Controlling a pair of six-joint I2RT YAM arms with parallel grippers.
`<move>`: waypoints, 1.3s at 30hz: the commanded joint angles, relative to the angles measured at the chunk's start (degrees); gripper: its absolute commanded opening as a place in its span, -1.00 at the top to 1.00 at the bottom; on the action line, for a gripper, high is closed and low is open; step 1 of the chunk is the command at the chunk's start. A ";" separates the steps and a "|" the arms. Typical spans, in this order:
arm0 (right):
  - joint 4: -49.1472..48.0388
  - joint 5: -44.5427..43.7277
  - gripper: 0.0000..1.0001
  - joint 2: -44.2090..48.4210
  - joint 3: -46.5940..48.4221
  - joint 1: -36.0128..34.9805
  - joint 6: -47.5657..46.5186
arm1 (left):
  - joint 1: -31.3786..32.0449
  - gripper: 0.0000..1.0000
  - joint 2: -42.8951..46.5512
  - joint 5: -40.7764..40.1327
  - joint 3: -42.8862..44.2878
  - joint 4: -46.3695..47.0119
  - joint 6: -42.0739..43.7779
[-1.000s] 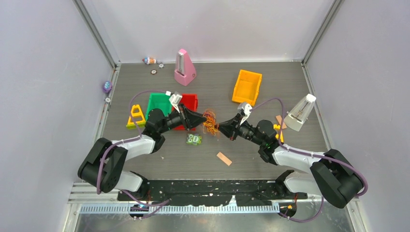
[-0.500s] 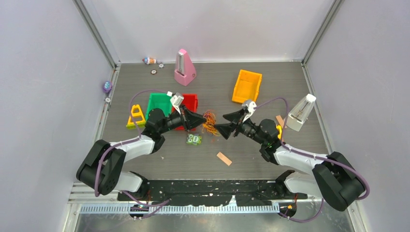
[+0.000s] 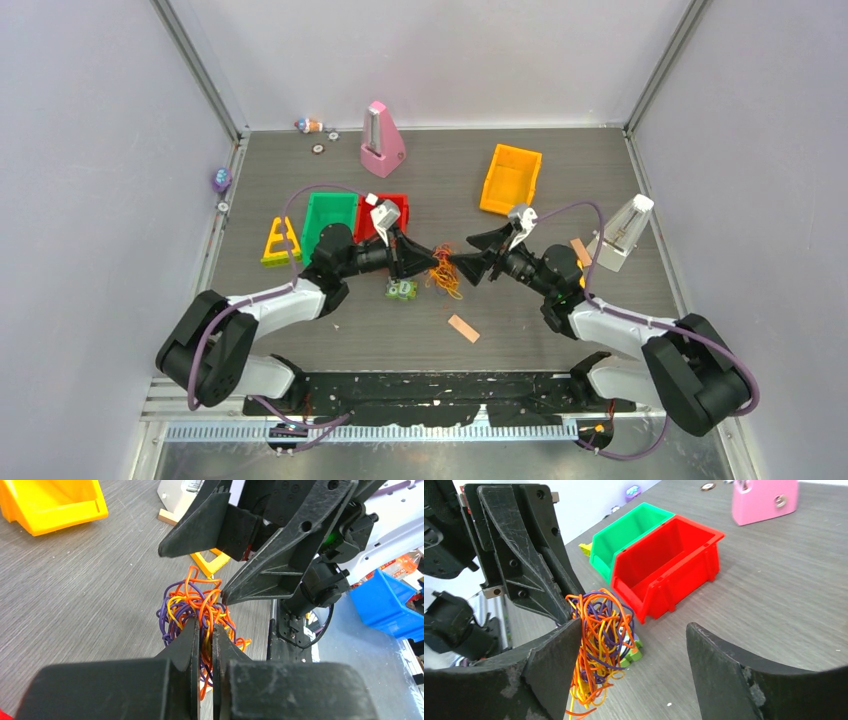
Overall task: Untangle the cables
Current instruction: Untie the cable.
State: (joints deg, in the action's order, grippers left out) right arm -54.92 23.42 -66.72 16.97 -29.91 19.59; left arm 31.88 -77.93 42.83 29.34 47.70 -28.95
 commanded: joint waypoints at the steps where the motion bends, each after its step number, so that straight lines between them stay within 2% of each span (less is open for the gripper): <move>1: -3.80 7.13 -0.55 -2.95 3.83 0.10 1.46 | 0.61 1.00 0.94 2.08 2.32 0.64 2.21; 3: -4.32 8.63 -0.44 -4.17 4.31 0.11 2.18 | 0.62 1.00 1.00 1.94 2.34 0.46 2.33; 4: -5.03 9.31 -0.26 -4.32 4.39 0.12 2.41 | 0.64 1.00 1.01 1.92 2.41 0.30 2.45; 5: -5.33 9.56 -0.17 -4.54 4.39 0.12 2.85 | 0.70 1.00 0.95 1.91 2.50 0.05 2.48; 8: -5.63 9.45 0.49 -4.60 4.47 0.12 3.07 | 0.70 1.00 0.99 0.83 2.73 -1.26 2.79; 9: -4.83 8.66 0.60 -4.20 4.47 0.07 3.06 | 0.65 1.00 1.33 -0.92 2.92 -3.06 3.18; 10: -3.48 5.80 0.80 -3.81 4.52 0.11 2.85 | 0.65 1.00 2.21 -6.03 2.94 -6.30 4.02; 13: 4.55 -2.68 0.88 -0.05 4.22 0.12 0.18 | 0.66 1.00 7.28 -20.61 1.55 -15.27 8.52; 17: 15.22 -23.02 0.88 5.24 3.53 0.12 -1.08 | 0.72 1.00 13.87 -35.57 -0.74 -21.84 11.22; 19: 18.55 -33.22 0.88 6.52 3.47 0.11 -0.55 | 0.73 1.00 14.92 -38.56 -1.32 -22.77 11.41; 23: 19.46 -34.39 0.88 6.61 3.69 0.13 -0.16 | 0.69 1.00 14.36 -37.68 -0.84 -22.65 11.15; 24: 19.52 -34.44 0.88 6.30 3.82 0.12 -0.02 | 0.65 1.00 13.97 -37.46 -0.68 -22.69 10.97; 25: 19.81 -34.09 0.62 6.10 4.09 0.12 0.13 | 0.72 1.00 13.76 -36.88 -0.50 -22.64 10.94; 26: 19.65 -33.19 0.32 5.57 4.28 0.16 -0.03 | 0.73 1.00 13.50 -36.01 -0.48 -22.42 11.00; 27: 18.72 -29.36 -0.40 5.21 4.65 0.13 -0.54 | 0.73 1.00 13.27 -34.14 -0.51 -21.64 11.13; 28: 18.05 -26.83 -0.60 4.30 4.82 0.12 -1.23 | 0.73 1.00 12.92 -31.79 -0.47 -20.45 11.25; 29: 15.71 -20.40 -0.78 3.74 4.87 0.12 -1.49 | 0.73 1.00 12.60 -29.62 -0.42 -19.27 11.25; 32: 5.56 -7.56 -0.83 0.10 4.18 0.16 -0.88 | 0.65 1.00 11.58 -22.70 -0.48 -16.07 9.83; 35: 0.57 5.70 -0.79 -5.28 5.68 -0.28 0.57 | 0.66 1.00 10.48 -17.65 -0.89 -12.25 7.98; 39: -2.14 12.90 -0.71 -10.46 8.68 -1.64 2.74 | 0.71 1.00 9.52 -13.13 -0.45 -8.89 5.08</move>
State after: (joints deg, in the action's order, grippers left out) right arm -48.16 22.96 -73.91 21.67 -30.37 20.29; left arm 32.60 -67.85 22.37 28.69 30.24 -20.88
